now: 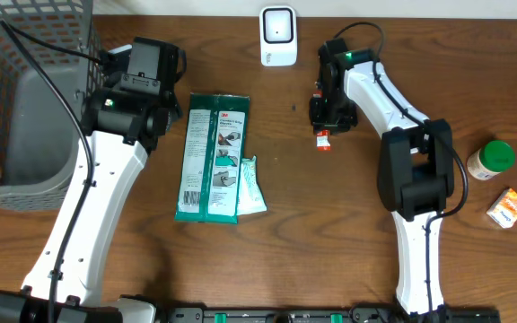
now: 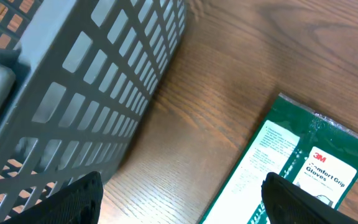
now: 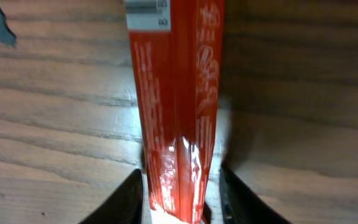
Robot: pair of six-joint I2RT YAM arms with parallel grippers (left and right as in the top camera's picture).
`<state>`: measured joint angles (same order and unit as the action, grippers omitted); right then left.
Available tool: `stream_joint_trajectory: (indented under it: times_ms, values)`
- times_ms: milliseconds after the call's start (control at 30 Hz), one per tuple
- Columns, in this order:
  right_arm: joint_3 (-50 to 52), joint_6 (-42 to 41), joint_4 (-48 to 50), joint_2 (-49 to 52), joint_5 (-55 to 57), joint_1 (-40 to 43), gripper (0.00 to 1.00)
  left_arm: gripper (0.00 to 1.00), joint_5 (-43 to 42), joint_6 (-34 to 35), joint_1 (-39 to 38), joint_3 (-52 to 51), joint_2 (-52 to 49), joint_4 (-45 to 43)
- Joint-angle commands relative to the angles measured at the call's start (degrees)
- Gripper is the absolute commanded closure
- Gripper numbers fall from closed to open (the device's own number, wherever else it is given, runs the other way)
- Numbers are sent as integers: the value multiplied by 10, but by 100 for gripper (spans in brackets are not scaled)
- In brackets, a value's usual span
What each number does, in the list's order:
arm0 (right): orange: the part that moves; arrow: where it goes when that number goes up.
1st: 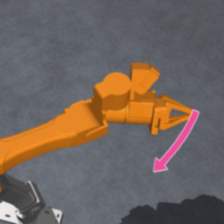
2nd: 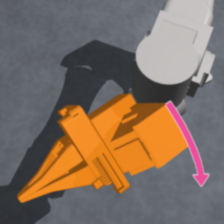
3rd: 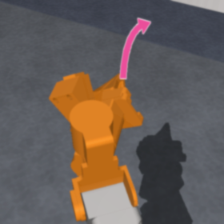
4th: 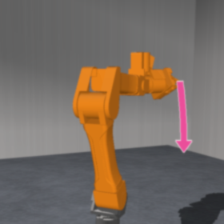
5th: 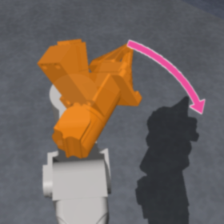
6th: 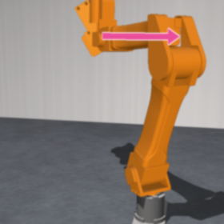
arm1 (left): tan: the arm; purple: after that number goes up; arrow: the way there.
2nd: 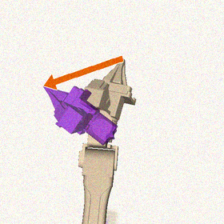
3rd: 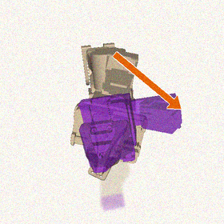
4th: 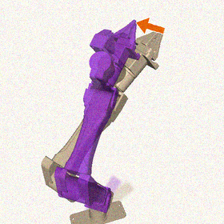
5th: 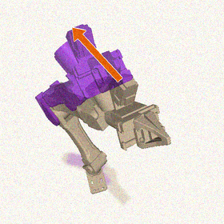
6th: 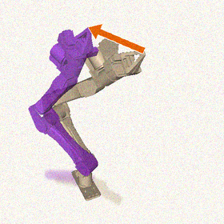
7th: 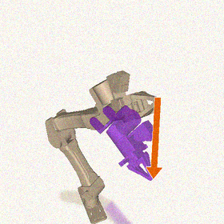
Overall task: Scan the item barcode
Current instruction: 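Lift the Panadol box and carry it toward the white scanner, then hold the Panadol box barcode over the white scanner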
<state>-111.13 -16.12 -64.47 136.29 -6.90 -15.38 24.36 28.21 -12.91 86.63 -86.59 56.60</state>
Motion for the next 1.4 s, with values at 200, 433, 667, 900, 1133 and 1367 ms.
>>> stream_joint_trajectory:
  times_ms: [200,433,667,900,1133,1367]
  values:
    - [23,20,33,-20,17,-1,99,18,7,-7,1,-3,-2,2]
    - [23,97,30,-136,36,-4,99,18,8,-7,1,-3,-2,2]
    - [21,168,27,-247,37,-5,99,18,7,-7,1,-3,-2,2]
    - [-65,195,16,-258,40,-4,99,18,7,-7,1,-3,-2,2]
    - [-173,223,38,-220,95,-11,99,18,7,-7,1,-3,-2,2]
    - [-172,305,131,-156,242,-59,99,18,8,-7,1,-3,-2,2]
